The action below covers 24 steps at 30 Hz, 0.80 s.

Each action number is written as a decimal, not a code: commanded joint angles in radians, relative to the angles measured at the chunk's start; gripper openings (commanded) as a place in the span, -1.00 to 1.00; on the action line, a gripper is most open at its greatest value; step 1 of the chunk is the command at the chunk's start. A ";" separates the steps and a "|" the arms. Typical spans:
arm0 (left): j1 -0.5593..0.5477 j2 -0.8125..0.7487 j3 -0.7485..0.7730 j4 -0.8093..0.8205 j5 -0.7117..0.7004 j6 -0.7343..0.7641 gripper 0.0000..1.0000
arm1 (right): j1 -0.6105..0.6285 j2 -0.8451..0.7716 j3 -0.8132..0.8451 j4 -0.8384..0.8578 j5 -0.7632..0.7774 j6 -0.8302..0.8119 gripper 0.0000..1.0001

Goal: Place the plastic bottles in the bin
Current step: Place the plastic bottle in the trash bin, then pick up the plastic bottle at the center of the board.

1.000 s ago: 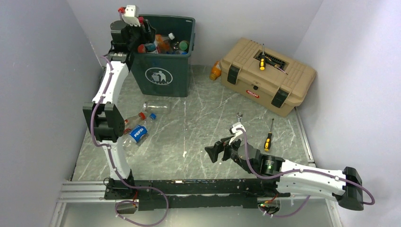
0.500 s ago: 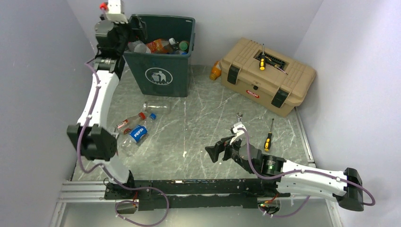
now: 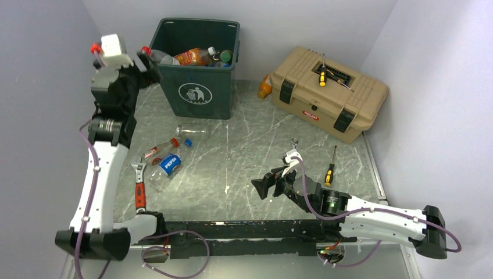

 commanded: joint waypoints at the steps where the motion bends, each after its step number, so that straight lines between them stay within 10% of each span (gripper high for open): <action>1: -0.003 -0.163 -0.190 -0.252 -0.067 -0.122 0.85 | 0.001 -0.002 0.036 0.060 -0.007 -0.029 0.99; 11: -0.003 -0.340 -0.461 -0.462 -0.062 -0.250 0.99 | 0.001 0.070 0.059 0.105 -0.050 -0.032 0.99; 19: -0.006 -0.253 -0.675 -0.384 0.160 -0.349 0.99 | 0.001 0.058 0.018 0.150 -0.048 -0.011 0.99; 24: -0.158 -0.113 -0.642 -0.402 0.011 -0.244 0.98 | 0.001 0.067 0.021 0.145 -0.051 -0.010 0.99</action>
